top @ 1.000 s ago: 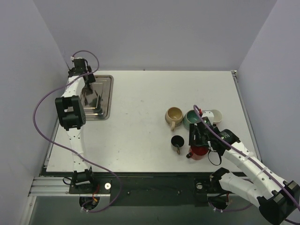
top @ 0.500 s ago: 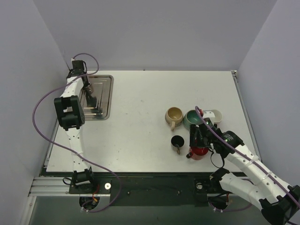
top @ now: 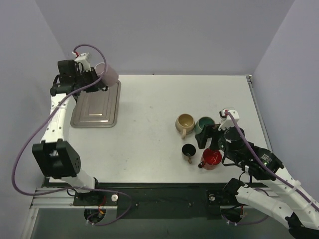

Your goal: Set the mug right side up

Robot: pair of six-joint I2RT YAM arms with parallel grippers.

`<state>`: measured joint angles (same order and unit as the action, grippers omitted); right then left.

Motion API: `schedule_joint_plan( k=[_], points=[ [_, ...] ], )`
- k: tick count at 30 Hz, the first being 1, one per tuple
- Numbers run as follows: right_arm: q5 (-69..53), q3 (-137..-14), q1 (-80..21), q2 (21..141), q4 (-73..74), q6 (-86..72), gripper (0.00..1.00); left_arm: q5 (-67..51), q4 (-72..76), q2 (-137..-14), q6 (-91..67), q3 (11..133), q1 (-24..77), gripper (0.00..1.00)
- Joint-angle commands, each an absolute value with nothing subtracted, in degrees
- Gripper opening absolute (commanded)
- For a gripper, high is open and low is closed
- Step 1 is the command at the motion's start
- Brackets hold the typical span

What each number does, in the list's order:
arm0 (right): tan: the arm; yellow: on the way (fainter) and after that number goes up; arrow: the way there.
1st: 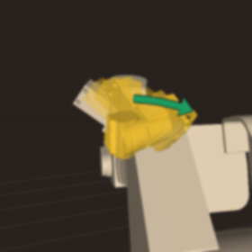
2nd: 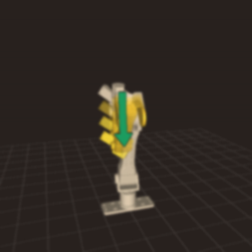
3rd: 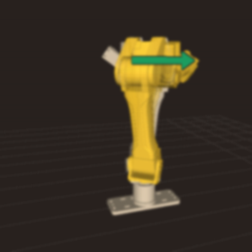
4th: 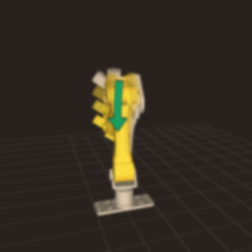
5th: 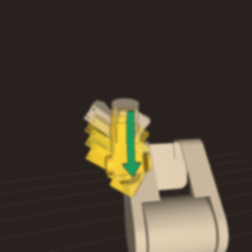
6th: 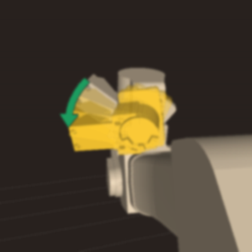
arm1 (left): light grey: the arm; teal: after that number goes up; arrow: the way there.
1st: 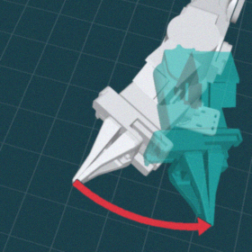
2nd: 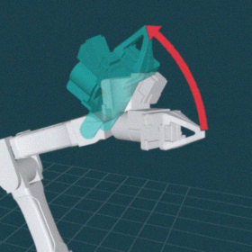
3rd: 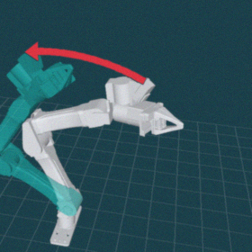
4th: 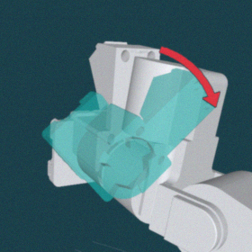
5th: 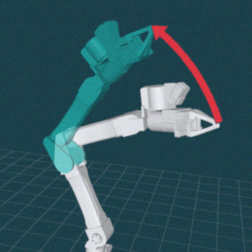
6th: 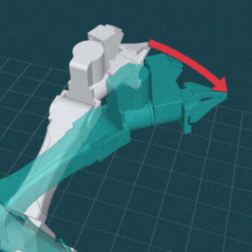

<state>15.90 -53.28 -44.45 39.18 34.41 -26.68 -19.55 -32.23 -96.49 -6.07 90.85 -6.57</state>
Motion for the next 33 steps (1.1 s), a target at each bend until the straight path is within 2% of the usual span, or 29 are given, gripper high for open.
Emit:
schedule_joint_plan(
  k=[1, 3, 5, 8, 15, 19, 21, 22, 23, 24, 25, 26, 27, 28, 29, 30, 33],
  points=[
    [4.70, -50.99, -47.72, 39.73, 9.36, -27.06, 0.78, -45.94, -28.48, -82.90, -15.61, 89.57, -1.68, 0.00],
    [-1.36, -48.52, -48.69, 40.60, -11.59, -29.17, 0.79, -51.84, -27.69, -79.64, -19.57, 88.95, 2.78, 0.00],
    [-4.46, -48.51, -49.39, 42.71, -20.60, -31.11, 0.79, -55.09, -26.99, -76.13, -21.96, 88.68, 7.00, 0.00],
    [-7.02, -52.02, -50.27, 46.48, -26.18, -32.08, 0.79, -57.57, -24.70, -73.92, -26.36, 87.80, 11.33, 0.00],
    [-9.32, -53.52, -52.38, 52.29, -40.15, -34.80, 0.79, -54.94, -25.57, -71.81, -27.86, 86.92, 23.54, 0.00],
    [-7.47, -55.19, -52.47, 55.63, -42.19, -34.28, 0.72, -54.93, -26.63, -72.51, -27.95, 86.22, 29.61, 0.00],
    [-6.60, -55.63, -52.47, 55.90, -42.71, -33.40, 0.56, -54.67, -26.37, -72.33, -27.34, 85.17, 31.46, 0.00],
    [-5.37, -55.55, -52.47, 55.81, -42.37, -33.14, 0.34, -54.76, -26.28, -72.42, -26.72, 84.56, 32.33, 0.00],
    [-4.40, -55.46, -52.38, 54.94, -41.32, -32.79, 0.22, -55.54, -26.37, -72.60, -26.46, 84.38, 32.60, 0.00],
    [-1.00, -55.46, -52.30, 54.32, -37.39, -32.35, 0.00, -55.72, -27.41, -72.95, -24.89, 84.38, 32.78, 0.00],
    [-0.18, -56.42, -52.38, 52.84, -33.35, -30.78, 0.00, -55.46, -29.07, -73.38, -23.83, 84.55, 32.70, 0.14],
    [4.96, -57.73, -52.30, 52.30, -22.96, -29.46, 0.00, -52.67, -33.70, -74.17, -19.29, 86.03, 32.17, 0.41],
    [6.58, -61.31, -52.29, 51.42, -17.63, -26.75, 0.00, -50.47, -36.79, -74.53, -16.64, 87.00, 31.91, 0.86],
    [10.68, -63.17, -52.29, 51.16, -5.22, -23.76, 0.00, -42.79, -41.52, -74.53, -11.30, 87.97, 31.21, 0.87],
    [12.98, -67.37, -52.21, 51.41, -0.23, -22.60, 0.00, -38.97, -42.96, -74.27, -8.90, 87.80, 30.51, 0.87],
    [17.97, -69.41, -52.03, 51.76, 13.05, -20.67, 0.00, -31.45, -44.11, -73.57, -5.74, 87.02, 29.89, 0.87],
    [32.21, -76.90, -51.16, 54.04, 35.45, -20.21, 0.00, -19.01, -41.76, -71.02, -1.68, 80.01, 26.12, 0.88]
  ],
)
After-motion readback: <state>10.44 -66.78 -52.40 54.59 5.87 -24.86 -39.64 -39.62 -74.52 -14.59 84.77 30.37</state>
